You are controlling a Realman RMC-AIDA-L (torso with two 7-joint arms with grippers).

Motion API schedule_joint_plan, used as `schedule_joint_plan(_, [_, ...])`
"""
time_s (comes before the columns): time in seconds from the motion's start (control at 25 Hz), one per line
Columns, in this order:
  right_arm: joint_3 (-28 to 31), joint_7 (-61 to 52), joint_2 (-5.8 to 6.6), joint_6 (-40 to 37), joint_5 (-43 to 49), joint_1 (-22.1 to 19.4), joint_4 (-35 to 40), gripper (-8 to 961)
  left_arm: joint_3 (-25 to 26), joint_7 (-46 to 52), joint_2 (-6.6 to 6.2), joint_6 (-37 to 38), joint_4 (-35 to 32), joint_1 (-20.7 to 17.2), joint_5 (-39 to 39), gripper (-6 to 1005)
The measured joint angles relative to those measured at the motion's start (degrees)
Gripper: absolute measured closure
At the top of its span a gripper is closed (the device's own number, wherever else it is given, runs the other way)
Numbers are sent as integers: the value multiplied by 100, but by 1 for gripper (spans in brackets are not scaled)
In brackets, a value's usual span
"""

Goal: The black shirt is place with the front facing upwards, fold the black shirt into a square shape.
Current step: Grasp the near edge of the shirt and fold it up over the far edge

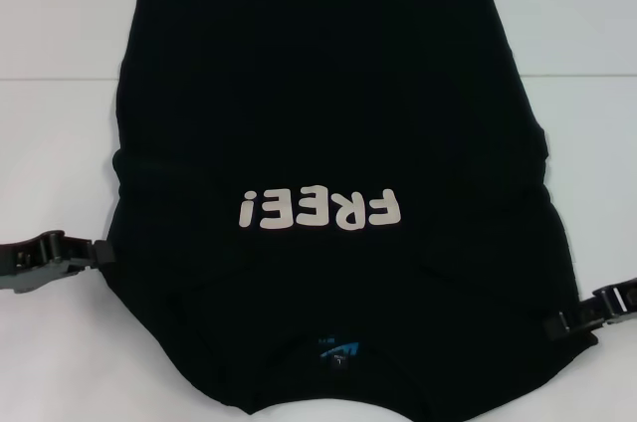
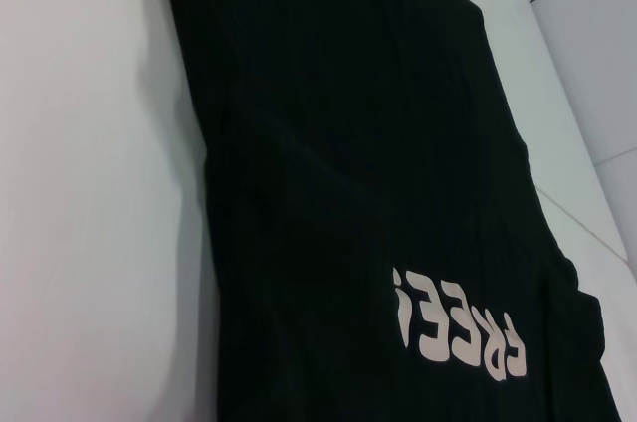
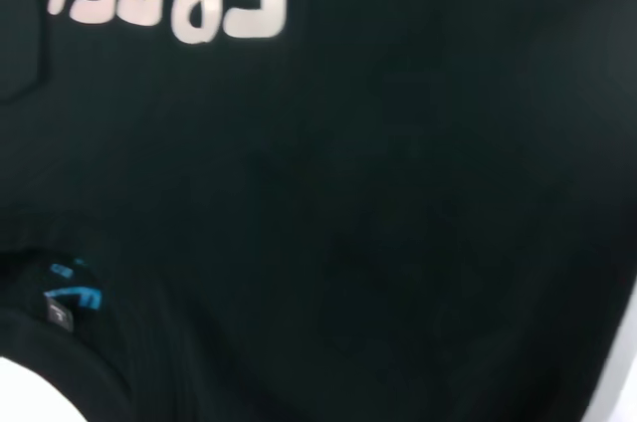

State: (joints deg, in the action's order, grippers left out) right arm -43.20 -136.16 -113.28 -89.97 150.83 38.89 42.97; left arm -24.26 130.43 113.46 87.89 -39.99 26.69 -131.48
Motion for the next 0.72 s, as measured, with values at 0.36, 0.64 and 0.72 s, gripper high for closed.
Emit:
schedule_joint_plan(0.36, [-24, 12, -80, -23, -10, 91, 0, 334, 12, 0, 2, -7, 0, 22, 0, 975])
schedule_joint_plan(0.64, [-21, 24, -97, -53, -10, 98, 16, 345, 76, 0, -7, -9, 0, 21, 0, 975])
schedule_joint_plan(0.72, [-12, 40, -98, -64, -10, 100, 30, 386, 78, 0, -9, -9, 0, 21, 0, 974])
